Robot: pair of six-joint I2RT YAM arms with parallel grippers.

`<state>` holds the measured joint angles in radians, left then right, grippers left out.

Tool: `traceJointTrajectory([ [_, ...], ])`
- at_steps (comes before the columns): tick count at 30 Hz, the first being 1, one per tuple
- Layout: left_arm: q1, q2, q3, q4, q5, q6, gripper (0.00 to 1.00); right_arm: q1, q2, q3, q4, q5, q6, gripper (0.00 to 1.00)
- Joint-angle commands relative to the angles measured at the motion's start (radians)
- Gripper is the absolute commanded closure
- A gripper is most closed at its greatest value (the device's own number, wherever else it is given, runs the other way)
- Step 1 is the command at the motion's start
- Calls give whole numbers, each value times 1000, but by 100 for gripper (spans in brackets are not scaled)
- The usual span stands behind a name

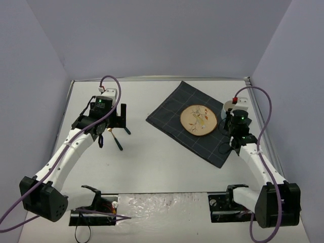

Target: Set the dinner table for one person

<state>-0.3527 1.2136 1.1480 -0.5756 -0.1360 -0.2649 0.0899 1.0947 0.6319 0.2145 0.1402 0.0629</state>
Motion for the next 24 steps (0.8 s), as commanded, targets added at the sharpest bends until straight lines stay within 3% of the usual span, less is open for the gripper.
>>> traceJointTrajectory([
  [1,9,-60,-20,74,-35,19,3,-137,14,-14,245,-14,42,100],
  [10,-9,-96,-64,87,-102,34,3,-307,143,-10,366,-194,-18,100],
  [16,-33,-86,-60,82,-122,44,3,-340,239,78,316,-270,-86,100],
  [24,-38,-73,-59,79,-140,51,3,-354,265,107,288,-255,-134,100],
])
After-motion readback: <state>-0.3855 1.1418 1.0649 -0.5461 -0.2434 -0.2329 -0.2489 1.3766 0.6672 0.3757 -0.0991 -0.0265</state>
